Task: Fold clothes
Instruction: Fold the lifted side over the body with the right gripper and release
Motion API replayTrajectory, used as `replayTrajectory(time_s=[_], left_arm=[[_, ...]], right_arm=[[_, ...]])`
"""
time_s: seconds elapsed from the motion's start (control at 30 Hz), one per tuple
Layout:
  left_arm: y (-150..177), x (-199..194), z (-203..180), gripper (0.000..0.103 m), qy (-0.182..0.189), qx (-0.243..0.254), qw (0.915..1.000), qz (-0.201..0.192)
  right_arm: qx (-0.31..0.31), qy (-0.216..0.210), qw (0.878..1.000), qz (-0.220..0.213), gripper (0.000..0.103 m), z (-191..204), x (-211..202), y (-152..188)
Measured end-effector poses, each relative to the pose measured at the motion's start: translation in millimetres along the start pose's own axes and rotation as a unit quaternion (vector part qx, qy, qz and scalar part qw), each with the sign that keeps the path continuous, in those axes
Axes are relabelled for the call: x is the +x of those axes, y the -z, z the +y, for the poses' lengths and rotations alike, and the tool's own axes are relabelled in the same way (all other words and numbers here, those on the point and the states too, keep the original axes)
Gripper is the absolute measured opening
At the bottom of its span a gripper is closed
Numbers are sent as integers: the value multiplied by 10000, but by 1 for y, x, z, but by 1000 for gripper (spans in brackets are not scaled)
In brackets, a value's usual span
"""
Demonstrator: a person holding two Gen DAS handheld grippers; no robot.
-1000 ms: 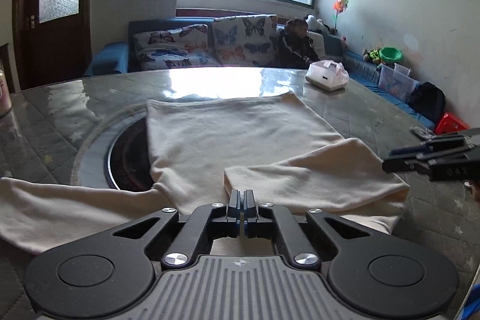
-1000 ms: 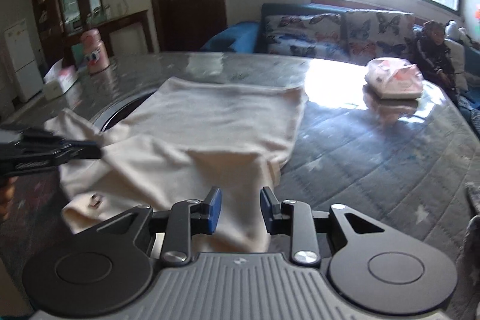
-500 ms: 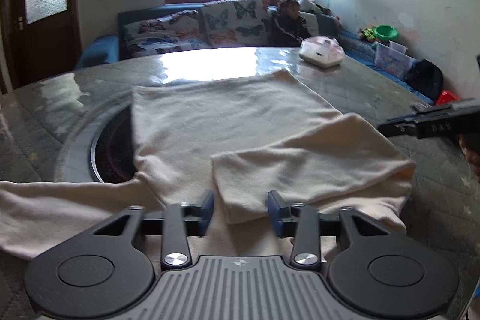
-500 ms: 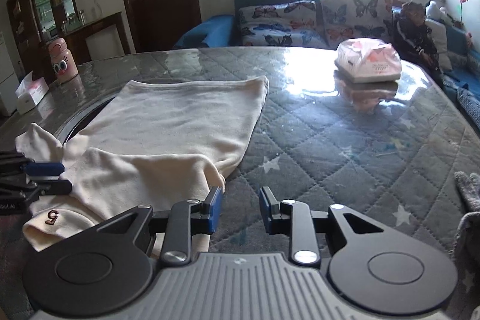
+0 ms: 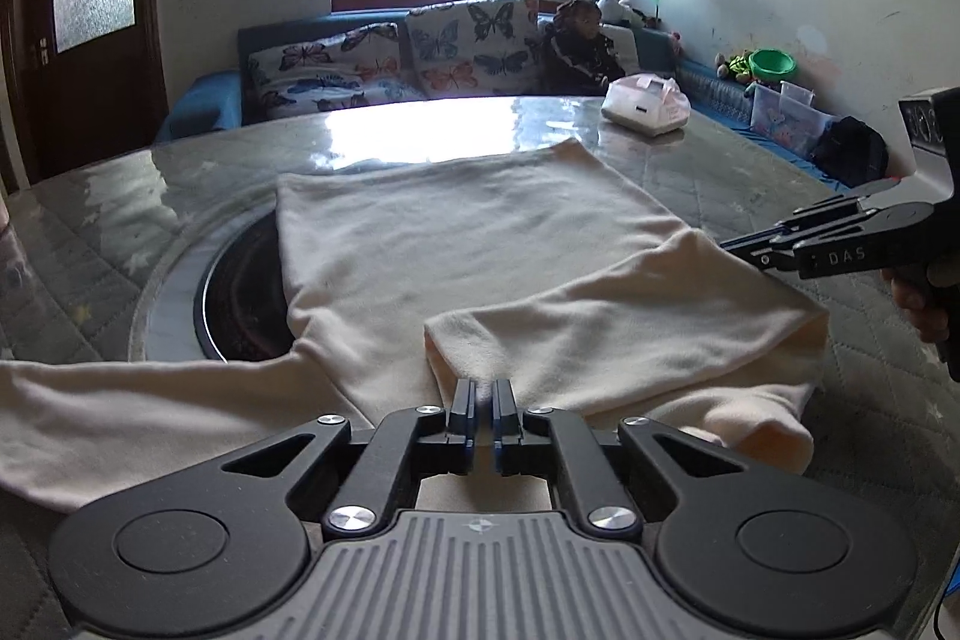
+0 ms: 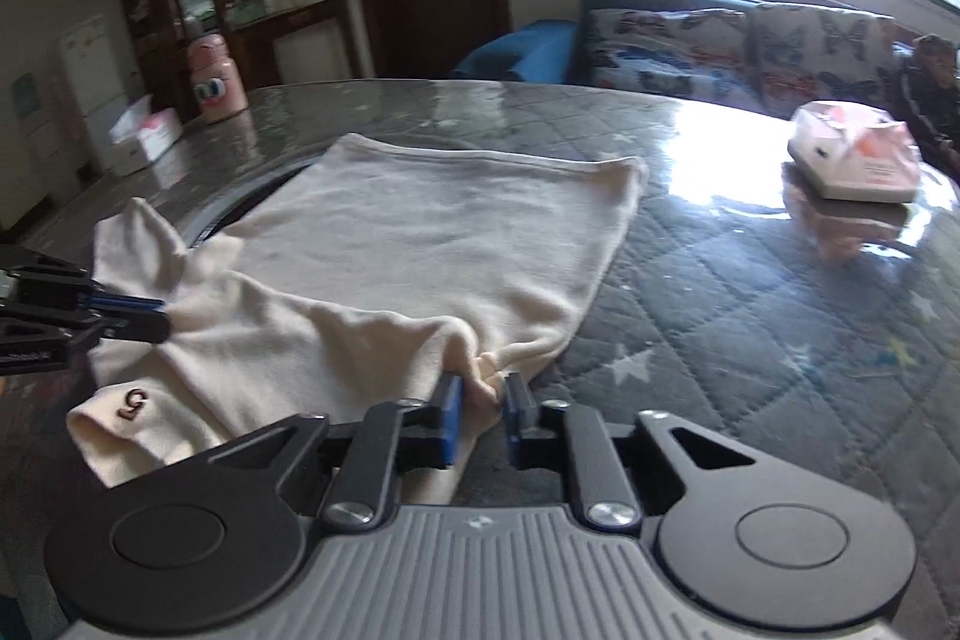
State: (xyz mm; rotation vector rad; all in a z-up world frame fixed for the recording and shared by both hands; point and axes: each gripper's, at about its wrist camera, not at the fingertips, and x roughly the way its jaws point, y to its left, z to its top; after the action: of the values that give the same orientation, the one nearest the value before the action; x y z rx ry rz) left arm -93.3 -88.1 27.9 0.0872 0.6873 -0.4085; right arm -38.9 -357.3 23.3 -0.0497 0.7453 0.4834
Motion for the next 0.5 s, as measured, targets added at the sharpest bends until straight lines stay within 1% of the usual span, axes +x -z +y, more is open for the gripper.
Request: replayTrajectory(time_s=[0.1, 0.2, 0.3, 0.37, 0.43, 0.47, 0.5], left_arm=[[0, -3, 1, 6, -70, -45, 10000, -14], [-1, -11, 5, 6, -136, -130, 9998, -97], [3, -10, 7, 6, -211, -122, 9997, 12], [7, -7, 10, 6, -197, -138, 9996, 159], [8, -7, 9, 8, -207, -91, 9996, 155], [6, -8, 8, 10, -219, -71, 9996, 143], [5, -10, 8, 11, -229, -54, 9996, 122]], right_arm=[[-57, 151, 9998, -104, 1, 1, -4, -1], [-27, 358, 9991, -235, 1, -1, -10, -2], [-5, 680, 9974, -248, 0, -8, -10, -3], [79, 694, 9973, -214, 0, -12, -8, -2], [104, 789, 9966, -223, 0, -13, -9, -2], [93, 765, 9967, -263, 0, -12, -11, -2], [63, 706, 9970, -318, 0, -9, -14, -3]])
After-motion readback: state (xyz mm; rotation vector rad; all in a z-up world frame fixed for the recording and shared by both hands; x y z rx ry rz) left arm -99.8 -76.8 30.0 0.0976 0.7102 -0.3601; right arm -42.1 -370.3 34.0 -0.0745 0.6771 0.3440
